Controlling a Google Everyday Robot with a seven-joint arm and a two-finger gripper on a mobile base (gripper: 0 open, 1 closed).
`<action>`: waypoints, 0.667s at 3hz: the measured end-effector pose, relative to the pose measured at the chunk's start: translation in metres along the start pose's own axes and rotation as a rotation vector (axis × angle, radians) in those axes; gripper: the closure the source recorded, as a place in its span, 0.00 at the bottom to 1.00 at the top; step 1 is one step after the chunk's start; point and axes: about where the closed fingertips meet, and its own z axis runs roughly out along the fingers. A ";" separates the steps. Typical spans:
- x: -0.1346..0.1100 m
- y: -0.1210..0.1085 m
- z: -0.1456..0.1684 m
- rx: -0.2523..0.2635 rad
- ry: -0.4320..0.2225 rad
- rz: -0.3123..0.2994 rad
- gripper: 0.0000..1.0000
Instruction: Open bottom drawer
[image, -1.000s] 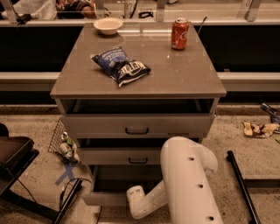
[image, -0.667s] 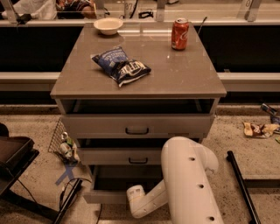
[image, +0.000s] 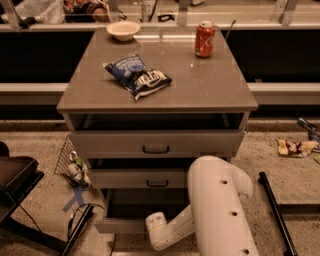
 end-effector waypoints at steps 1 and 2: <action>0.000 0.001 0.002 0.000 0.000 0.000 1.00; 0.003 -0.003 -0.008 0.013 -0.003 -0.001 1.00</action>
Offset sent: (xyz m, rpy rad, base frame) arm 0.0098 -0.0789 0.3013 0.0568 -0.3542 0.0623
